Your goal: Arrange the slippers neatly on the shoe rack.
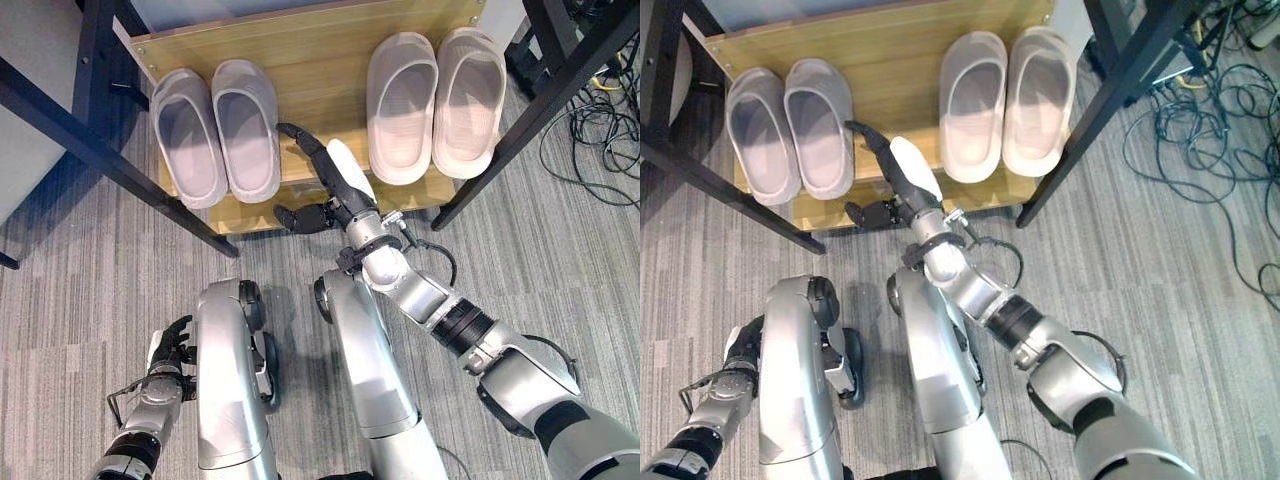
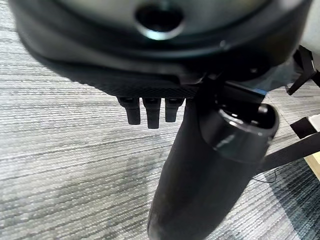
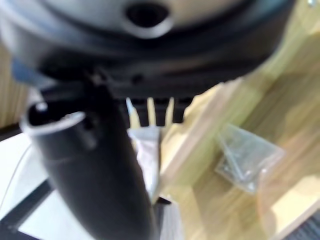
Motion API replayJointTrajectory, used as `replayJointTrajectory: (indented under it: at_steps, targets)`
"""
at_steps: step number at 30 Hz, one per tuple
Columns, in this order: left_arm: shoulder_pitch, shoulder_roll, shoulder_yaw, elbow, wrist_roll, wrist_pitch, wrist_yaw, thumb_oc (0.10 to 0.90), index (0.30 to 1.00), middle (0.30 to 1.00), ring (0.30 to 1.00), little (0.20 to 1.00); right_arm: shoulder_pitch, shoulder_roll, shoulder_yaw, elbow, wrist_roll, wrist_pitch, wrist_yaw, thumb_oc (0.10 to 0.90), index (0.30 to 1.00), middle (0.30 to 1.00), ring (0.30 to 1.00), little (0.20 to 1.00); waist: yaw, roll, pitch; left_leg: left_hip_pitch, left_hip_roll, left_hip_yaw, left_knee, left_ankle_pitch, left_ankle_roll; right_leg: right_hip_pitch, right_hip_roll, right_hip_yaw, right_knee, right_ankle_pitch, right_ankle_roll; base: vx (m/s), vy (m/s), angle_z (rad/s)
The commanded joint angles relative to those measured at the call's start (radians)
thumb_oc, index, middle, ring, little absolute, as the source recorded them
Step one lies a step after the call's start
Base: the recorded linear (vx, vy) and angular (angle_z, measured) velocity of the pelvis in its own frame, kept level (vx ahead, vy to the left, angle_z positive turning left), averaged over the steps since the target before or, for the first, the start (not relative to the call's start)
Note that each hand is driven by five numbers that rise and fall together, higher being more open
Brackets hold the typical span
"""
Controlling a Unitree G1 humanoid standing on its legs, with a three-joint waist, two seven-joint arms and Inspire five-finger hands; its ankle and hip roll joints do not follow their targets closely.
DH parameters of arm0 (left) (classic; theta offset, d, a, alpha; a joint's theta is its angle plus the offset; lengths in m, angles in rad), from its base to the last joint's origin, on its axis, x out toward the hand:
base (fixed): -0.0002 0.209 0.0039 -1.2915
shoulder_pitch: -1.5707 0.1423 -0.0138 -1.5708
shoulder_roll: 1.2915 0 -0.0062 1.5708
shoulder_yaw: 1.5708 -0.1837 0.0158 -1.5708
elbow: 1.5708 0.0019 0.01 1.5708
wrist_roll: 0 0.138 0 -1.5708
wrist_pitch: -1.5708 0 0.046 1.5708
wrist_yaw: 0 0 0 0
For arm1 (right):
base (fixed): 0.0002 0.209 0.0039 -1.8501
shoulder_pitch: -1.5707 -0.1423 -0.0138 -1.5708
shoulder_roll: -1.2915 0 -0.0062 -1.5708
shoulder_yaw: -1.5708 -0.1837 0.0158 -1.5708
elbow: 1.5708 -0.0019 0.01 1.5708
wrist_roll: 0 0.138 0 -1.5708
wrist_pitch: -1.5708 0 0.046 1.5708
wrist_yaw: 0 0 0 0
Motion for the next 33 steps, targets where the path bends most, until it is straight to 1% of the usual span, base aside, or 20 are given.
replayJointTrajectory:
  at_steps: [1, 3, 4, 8, 11, 12, 13, 15, 17, 20, 21, 22, 23, 24, 26, 27, 28, 30, 31, 33]
  targets:
    - [0.008, 0.017, -0.020, -0.023, -0.002, -0.037, 0.064, 0.800, 0.900, 0.900, 0.900, 0.900, -0.052, -0.017, -0.086, -0.248, -0.030, -0.073, -0.019, 0.800, 0.900, 0.900, 0.900, 0.900, 0.068, -0.023, -0.039, 0.028, -0.045, -0.025, 0.113, 0.030, 0.023, -0.004, -0.018, 0.001, -0.048, 0.483, -0.163, 0.00, 0.000, 0.00]
    - [0.009, 0.018, -0.018, -0.024, -0.001, -0.038, 0.064, 0.800, 0.900, 0.900, 0.900, 0.900, -0.045, -0.027, -0.090, -0.279, -0.030, -0.074, -0.015, 0.800, 0.900, 0.900, 0.900, 0.900, 0.066, -0.027, -0.039, 0.028, -0.045, -0.024, 0.112, 0.029, 0.022, -0.004, -0.018, 0.001, -0.049, 0.486, -0.162, 0.00, 0.000, 0.00]
    - [0.014, 0.018, -0.012, -0.024, 0.000, -0.036, 0.062, 0.800, 0.900, 0.900, 0.900, 0.900, -0.027, -0.049, -0.093, -0.338, -0.033, -0.080, -0.008, 0.800, 0.900, 0.900, 0.900, 0.900, 0.061, -0.034, -0.039, 0.028, -0.044, -0.024, 0.114, 0.029, 0.022, -0.004, -0.018, 0.002, -0.048, 0.487, -0.162, 0.00, 0.000, 0.00]
    - [0.028, 0.020, 0.003, -0.037, 0.003, -0.035, 0.061, 0.800, 0.900, 0.900, 0.900, 0.900, 0.033, -0.107, -0.118, -0.482, -0.037, -0.098, 0.005, 0.800, 0.900, 0.900, 0.900, 0.900, 0.046, -0.045, -0.039, 0.028, -0.042, -0.022, 0.113, 0.033, 0.022, -0.004, -0.017, 0.004, -0.050, 0.485, -0.162, 0.00, 0.000, 0.00]
    - [0.037, 0.020, 0.012, -0.055, 0.011, -0.034, 0.061, 0.800, 0.900, 0.900, 0.900, 0.900, 0.092, -0.144, -0.147, -0.583, -0.032, -0.114, 0.012, 0.800, 0.900, 0.900, 0.900, 0.900, 0.037, -0.056, -0.039, 0.028, -0.040, -0.019, 0.110, 0.036, 0.024, -0.004, -0.019, 0.002, -0.053, 0.485, -0.160, 0.00, 0.000, 0.00]
    - [0.037, 0.020, 0.012, -0.056, 0.011, -0.034, 0.061, 0.800, 0.900, 0.900, 0.900, 0.900, 0.094, -0.146, -0.148, -0.586, -0.032, -0.113, 0.013, 0.800, 0.900, 0.900, 0.900, 0.900, 0.037, -0.056, -0.039, 0.028, -0.041, -0.018, 0.109, 0.036, 0.024, -0.004, -0.019, 0.002, -0.053, 0.485, -0.160, 0.00, 0.000, 0.00]
    - [0.046, 0.019, 0.019, -0.084, 0.016, -0.034, 0.063, 0.800, 0.900, 0.900, 0.900, 0.900, 0.131, -0.170, -0.174, -0.649, -0.031, -0.124, 0.015, 0.800, 0.900, 0.900, 0.900, 0.900, 0.031, -0.060, -0.039, 0.028, -0.040, -0.015, 0.106, 0.040, 0.025, -0.004, -0.021, 0.000, -0.056, 0.484, -0.160, 0.00, 0.000, 0.00]
    - [0.052, 0.020, 0.033, -0.123, 0.019, -0.034, 0.067, 0.800, 0.900, 0.900, 0.900, 0.900, 0.170, -0.192, -0.202, -0.708, -0.038, -0.136, 0.019, 0.800, 0.900, 0.900, 0.900, 0.900, 0.026, -0.063, -0.039, 0.028, -0.039, -0.013, 0.099, 0.045, 0.026, -0.004, -0.022, -0.004, -0.061, 0.484, -0.158, 0.00, 0.000, 0.00]
    - [0.048, 0.021, 0.056, -0.198, 0.018, -0.038, 0.074, 0.800, 0.900, 0.900, 0.900, 0.900, 0.215, -0.217, -0.238, -0.775, -0.043, -0.149, 0.022, 0.800, 0.900, 0.900, 0.900, 0.900, 0.019, -0.067, -0.039, 0.028, -0.038, -0.012, 0.081, 0.053, 0.026, -0.004, -0.023, -0.014, -0.072, 0.483, -0.158, 0.00, 0.000, 0.00]
    - [-0.019, 0.028, 0.084, -0.314, 0.018, -0.044, 0.084, 0.800, 0.900, 0.900, 0.900, 0.900, 0.259, -0.247, -0.275, -0.847, -0.047, -0.159, 0.029, 0.800, 0.900, 0.900, 0.900, 0.900, 0.011, -0.076, -0.039, 0.028, -0.034, -0.021, 0.023, 0.075, 0.019, -0.004, -0.027, -0.045, -0.114, 0.484, -0.158, 0.00, 0.000, 0.00]
    - [-0.037, 0.036, 0.087, -0.333, 0.023, -0.046, 0.083, 0.800, 0.900, 0.900, 0.900, 0.900, 0.269, -0.252, -0.282, -0.856, -0.045, -0.161, 0.033, 0.800, 0.900, 0.900, 0.900, 0.900, 0.010, -0.077, -0.039, 0.028, -0.034, -0.024, 0.000, 0.084, 0.018, 0.003, -0.030, -0.054, -0.138, 0.487, -0.157, 0.00, 0.000, 0.00]
    - [-0.068, 0.047, 0.092, -0.373, 0.037, -0.046, 0.080, 0.800, 0.900, 0.900, 0.900, 0.900, 0.283, -0.264, -0.296, -0.877, -0.047, -0.164, 0.041, 0.800, 0.900, 0.900, 0.900, 0.900, 0.011, -0.073, -0.039, 0.028, -0.035, -0.033, -0.073, 0.108, 0.019, 0.023, -0.039, -0.070, -0.212, 0.497, -0.156, -0.06, 0.025, -0.10]
    - [-0.083, 0.049, 0.095, -0.403, 0.045, -0.046, 0.076, 0.800, 0.900, 0.900, 0.900, 0.900, 0.295, -0.268, -0.307, -0.882, -0.046, -0.165, 0.046, 0.800, 0.900, 0.900, 0.900, 0.900, 0.013, -0.065, -0.039, 0.028, -0.037, -0.043, -0.122, 0.129, 0.019, 0.035, -0.041, -0.080, -0.259, 0.511, -0.152, -0.09, 0.063, -0.10]
    - [-0.105, 0.054, 0.104, -0.437, 0.051, -0.047, 0.072, 0.800, 0.900, 0.900, 0.900, 0.900, 0.312, -0.276, -0.320, -0.887, -0.047, -0.163, 0.059, 0.800, 0.900, 0.900, 0.900, 0.900, 0.016, -0.052, -0.039, 0.028, -0.036, -0.058, -0.206, 0.160, 0.020, 0.051, -0.050, -0.096, -0.350, 0.526, -0.147, -0.11, 0.083, -0.04]
    - [-0.114, 0.046, 0.109, -0.466, 0.062, -0.046, 0.058, 0.800, 0.900, 0.900, 0.900, 0.900, 0.338, -0.284, -0.320, -0.875, -0.040, -0.157, 0.089, 0.800, 0.900, 0.900, 0.900, 0.900, 0.026, -0.021, -0.039, 0.028, -0.034, -0.078, -0.302, 0.205, 0.025, 0.067, -0.063, -0.121, -0.456, 0.556, -0.142, -0.10, 0.087, -0.03]
    - [-0.114, 0.044, 0.114, -0.477, 0.064, -0.044, 0.055, 0.800, 0.900, 0.900, 0.900, 0.900, 0.346, -0.289, -0.327, -0.866, -0.039, -0.154, 0.093, 0.800, 0.900, 0.900, 0.900, 0.900, 0.026, -0.014, -0.039, 0.028, -0.030, -0.080, -0.326, 0.215, 0.027, 0.073, -0.067, -0.129, -0.488, 0.568, -0.137, -0.06, 0.046, 0.03]
    - [-0.114, 0.043, 0.114, -0.478, 0.064, -0.043, 0.055, 0.800, 0.900, 0.900, 0.900, 0.900, 0.346, -0.289, -0.328, -0.866, -0.039, -0.155, 0.094, 0.800, 0.900, 0.900, 0.900, 0.900, 0.027, -0.012, -0.039, 0.028, -0.030, -0.082, -0.328, 0.216, 0.027, 0.074, -0.068, -0.131, -0.491, 0.570, -0.137, -0.06, 0.050, 0.13]
    - [-0.119, 0.038, 0.123, -0.485, 0.067, -0.040, 0.044, 0.800, 0.900, 0.900, 0.900, 0.900, 0.345, -0.301, -0.326, -0.836, -0.041, -0.147, 0.111, 0.800, 0.900, 0.900, 0.900, 0.900, 0.029, 0.014, -0.039, 0.029, -0.017, -0.084, -0.402, 0.256, 0.033, 0.085, -0.088, -0.158, -0.582, 0.586, -0.133, -0.10, 0.072, 0.00]
    - [-0.120, 0.031, 0.127, -0.486, 0.072, -0.035, 0.035, 0.800, 0.900, 0.900, 0.900, 0.900, 0.363, -0.311, -0.326, -0.797, -0.043, -0.137, 0.132, 0.800, 0.900, 0.900, 0.900, 0.900, 0.029, 0.027, -0.039, 0.076, 0.006, -0.087, -0.500, 0.296, 0.038, 0.135, -0.105, -0.176, -0.696, 0.609, -0.125, -0.14, 0.048, 0.00]
    - [-0.104, 0.021, 0.122, -0.484, 0.085, -0.029, 0.021, 0.800, 0.900, 0.900, 0.900, 0.900, 0.401, -0.312, -0.325, -0.739, -0.053, -0.127, 0.149, 0.800, 0.900, 0.900, 0.900, 0.900, 0.029, 0.023, -0.039, 0.166, 0.027, -0.088, -0.611, 0.319, 0.035, 0.223, -0.115, -0.183, -0.815, 0.628, -0.115, -0.09, -0.006, 0.06]
